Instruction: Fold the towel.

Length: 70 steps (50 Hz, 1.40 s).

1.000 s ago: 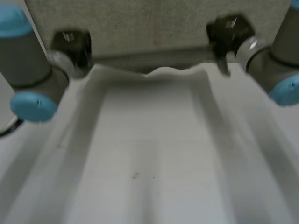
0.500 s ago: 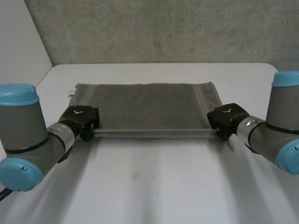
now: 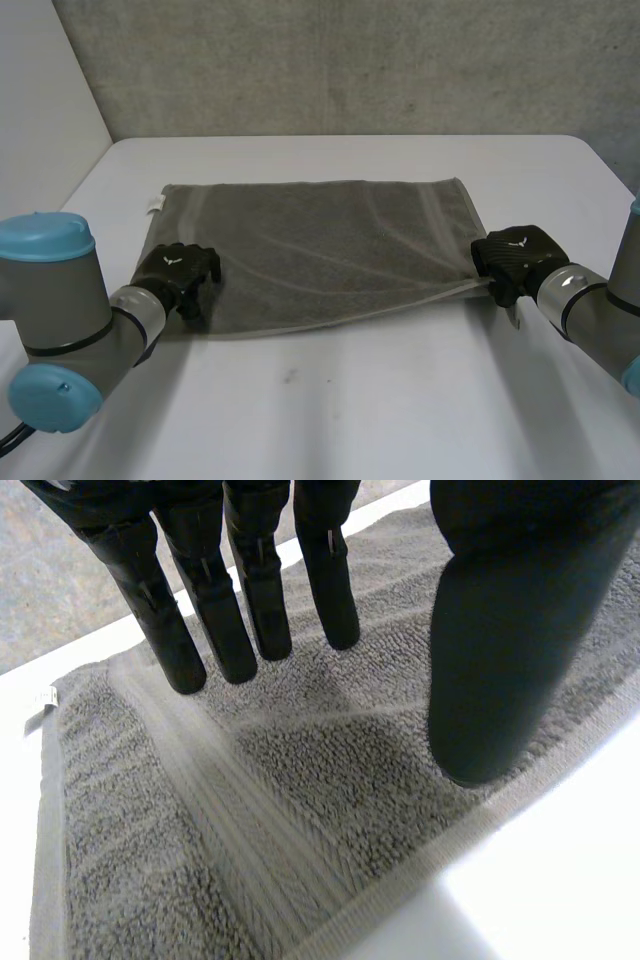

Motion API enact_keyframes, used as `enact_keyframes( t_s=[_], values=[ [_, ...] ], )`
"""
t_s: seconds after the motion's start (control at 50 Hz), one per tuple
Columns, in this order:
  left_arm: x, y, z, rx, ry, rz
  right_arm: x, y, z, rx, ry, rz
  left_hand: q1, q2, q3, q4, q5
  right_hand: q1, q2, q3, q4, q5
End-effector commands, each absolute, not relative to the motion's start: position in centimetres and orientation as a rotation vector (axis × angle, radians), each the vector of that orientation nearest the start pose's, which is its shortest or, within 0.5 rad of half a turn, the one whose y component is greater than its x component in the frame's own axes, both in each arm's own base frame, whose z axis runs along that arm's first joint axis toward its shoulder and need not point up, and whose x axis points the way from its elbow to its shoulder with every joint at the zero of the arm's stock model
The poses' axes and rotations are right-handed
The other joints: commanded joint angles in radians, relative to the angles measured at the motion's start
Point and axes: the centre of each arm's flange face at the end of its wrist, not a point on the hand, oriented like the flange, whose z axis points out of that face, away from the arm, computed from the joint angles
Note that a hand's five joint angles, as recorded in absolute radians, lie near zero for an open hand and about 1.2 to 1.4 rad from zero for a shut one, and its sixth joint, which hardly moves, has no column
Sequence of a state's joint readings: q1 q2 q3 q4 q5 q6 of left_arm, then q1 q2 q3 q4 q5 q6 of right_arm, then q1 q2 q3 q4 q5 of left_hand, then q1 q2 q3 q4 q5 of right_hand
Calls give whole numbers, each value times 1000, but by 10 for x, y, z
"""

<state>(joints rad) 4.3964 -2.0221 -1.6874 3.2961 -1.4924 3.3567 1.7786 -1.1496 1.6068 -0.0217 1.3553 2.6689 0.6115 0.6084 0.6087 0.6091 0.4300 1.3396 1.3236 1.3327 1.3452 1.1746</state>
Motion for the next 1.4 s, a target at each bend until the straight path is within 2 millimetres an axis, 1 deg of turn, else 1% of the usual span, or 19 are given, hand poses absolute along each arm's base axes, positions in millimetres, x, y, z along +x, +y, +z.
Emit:
enact_keyframes(
  t_s=[0.02, 0.04, 0.12, 0.16, 0.18, 0.22, 0.46, 0.56, 0.7, 0.76, 0.88, 0.98, 1.02, 1.14, 1.18, 1.2, 1.22, 1.34, 1.4],
  values=[
    [-232, -268, 144, 788, 2636, -1749, 216, -300, 164, -978, 2393, -1667, -239, -236, -237, -237, -232, 57, 73, 64, 51, 47],
    [-230, -267, 145, 784, 2640, -1743, 216, -300, 164, -978, 2393, -1667, -277, -274, -274, -275, -270, 57, 73, 64, 51, 47],
    [-222, -270, 144, 749, 2652, -1717, 216, -300, 163, -977, 2394, -1667, -281, -277, -278, -278, -274, 57, 73, 64, 51, 47],
    [-212, -276, 143, 701, 2654, -1698, 216, -301, 163, -977, 2394, -1667, -278, -275, -275, -275, -271, 57, 73, 64, 51, 47],
    [-211, -276, 143, 700, 2654, -1698, 215, -301, 163, -976, 2394, -1672, -278, -275, -275, -275, -271, 57, 73, 64, 51, 47],
    [-203, -282, 142, 656, 2653, -1689, 215, -301, 162, -976, 2395, -1670, -269, -266, -266, -267, -262, 57, 73, 64, 51, 47],
    [-187, -287, 137, 582, 2663, -1647, 215, -301, 160, -976, 2397, -1666, -166, -163, -163, -164, -159, 57, 73, 64, 51, 47],
    [-186, -288, 135, 599, 2652, -1638, 215, -301, 159, -976, 2399, -1661, -163, -160, -160, -161, -156, 57, 73, 64, 51, 47],
    [-185, -287, 130, 708, 2592, -1597, 216, -302, 156, -981, 2404, -1652, -163, -160, -160, -161, -156, 57, 73, 64, 51, 47],
    [-185, -287, 129, 714, 2583, -1598, 216, -302, 155, -983, 2406, -1648, -163, -160, -160, -161, -156, 57, 73, 64, 51, 47],
    [-185, -295, 129, 708, 2543, -1646, 216, -302, 154, -987, 2407, -1647, -134, -131, -131, -131, -127, 57, 73, 64, 51, 47],
    [-186, -301, 122, 709, 2537, -1656, 216, -303, 152, -990, 2403, -1656, -52, -48, -49, -49, -45, 57, 73, 64, 51, 47],
    [-186, -308, 118, 707, 2536, -1656, 216, -303, 152, -990, 2402, -1658, 48, 51, 51, 50, 55, 57, 73, 64, 51, 47],
    [-187, -311, 118, 707, 2530, -1666, 216, -303, 152, -993, 2403, -1660, 113, 116, 116, 115, 120, 57, 73, 64, 51, 47],
    [-188, -314, 117, 707, 2527, -1670, 216, -303, 152, -994, 2400, -1661, 197, 201, 200, 200, 204, 57, 73, 64, 51, 47],
    [-188, -314, 117, 707, 2527, -1670, 216, -304, 151, -993, 2403, -1660, 198, 201, 201, 200, 205, 57, 73, 64, 51, 47],
    [-188, -316, 117, 706, 2523, -1675, 216, -304, 151, -993, 2404, -1658, 274, 277, 276, 276, 281, 57, 73, 64, 51, 47],
    [-189, -319, 116, 706, 2521, -1680, 216, -304, 150, -993, 2402, -1662, 365, 368, 368, 367, 372, 57, 73, 64, 51, 47],
    [-189, -318, 115, 714, 2530, -1671, 216, -304, 150, -992, 2403, -1662, 360, 363, 363, 362, 367, 57, 73, 64, 51, 47]
  ],
)
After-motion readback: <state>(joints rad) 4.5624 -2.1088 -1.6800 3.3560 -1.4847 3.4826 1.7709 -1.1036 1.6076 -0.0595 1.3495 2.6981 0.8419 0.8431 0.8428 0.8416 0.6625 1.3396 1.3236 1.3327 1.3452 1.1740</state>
